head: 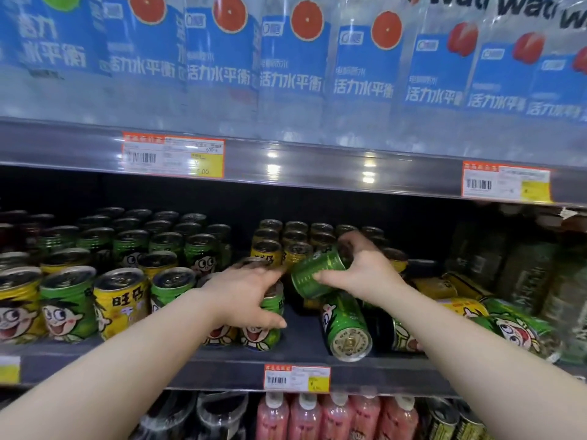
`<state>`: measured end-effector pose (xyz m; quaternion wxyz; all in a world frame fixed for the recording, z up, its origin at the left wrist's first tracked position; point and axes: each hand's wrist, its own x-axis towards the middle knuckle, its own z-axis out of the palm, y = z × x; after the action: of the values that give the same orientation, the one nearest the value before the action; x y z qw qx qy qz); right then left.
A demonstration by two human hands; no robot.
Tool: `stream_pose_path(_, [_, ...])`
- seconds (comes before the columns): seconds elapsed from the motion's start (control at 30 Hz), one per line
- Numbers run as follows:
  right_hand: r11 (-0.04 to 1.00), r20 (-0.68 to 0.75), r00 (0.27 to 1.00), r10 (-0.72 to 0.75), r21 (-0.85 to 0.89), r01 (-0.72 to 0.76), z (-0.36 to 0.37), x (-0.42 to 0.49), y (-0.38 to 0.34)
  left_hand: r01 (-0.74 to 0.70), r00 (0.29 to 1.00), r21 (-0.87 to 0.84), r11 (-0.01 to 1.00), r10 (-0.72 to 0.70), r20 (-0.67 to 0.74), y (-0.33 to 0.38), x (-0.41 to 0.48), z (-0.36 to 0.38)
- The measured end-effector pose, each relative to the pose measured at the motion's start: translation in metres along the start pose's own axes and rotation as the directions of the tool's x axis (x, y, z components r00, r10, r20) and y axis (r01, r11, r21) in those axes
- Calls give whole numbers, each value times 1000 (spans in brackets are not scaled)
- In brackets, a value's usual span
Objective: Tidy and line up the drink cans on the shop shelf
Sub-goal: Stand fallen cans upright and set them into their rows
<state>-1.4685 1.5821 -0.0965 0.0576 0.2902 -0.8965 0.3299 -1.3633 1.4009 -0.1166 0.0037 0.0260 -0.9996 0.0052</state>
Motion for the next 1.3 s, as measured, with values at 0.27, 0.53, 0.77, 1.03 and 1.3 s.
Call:
stream_pose_path(0.27, [947, 368, 916, -161, -203, 248, 23, 2, -16, 34, 999, -25, 999, -34, 3, 0, -2, -1])
stream_pose_path(0.53, [981, 286, 941, -182, -8, 192, 14, 7, 16, 31, 999, -114, 993, -27, 29, 5, 1, -7])
stream_pose_path(0.77, [899, 690, 724, -10, -311, 309, -21, 3, 40, -60, 997, -107, 992, 64, 33, 33, 18, -4])
stream_pose_path(1.03, [898, 384, 916, -121, -351, 266, -14, 32, 64, -41, 995, -9, 999, 41, 89, 36, 18, -3])
stream_pose_path(1.3, [807, 552, 831, -68, -459, 371, 8, 57, 69, -19, 996, -33, 999, 22, 82, 34, 20, -1])
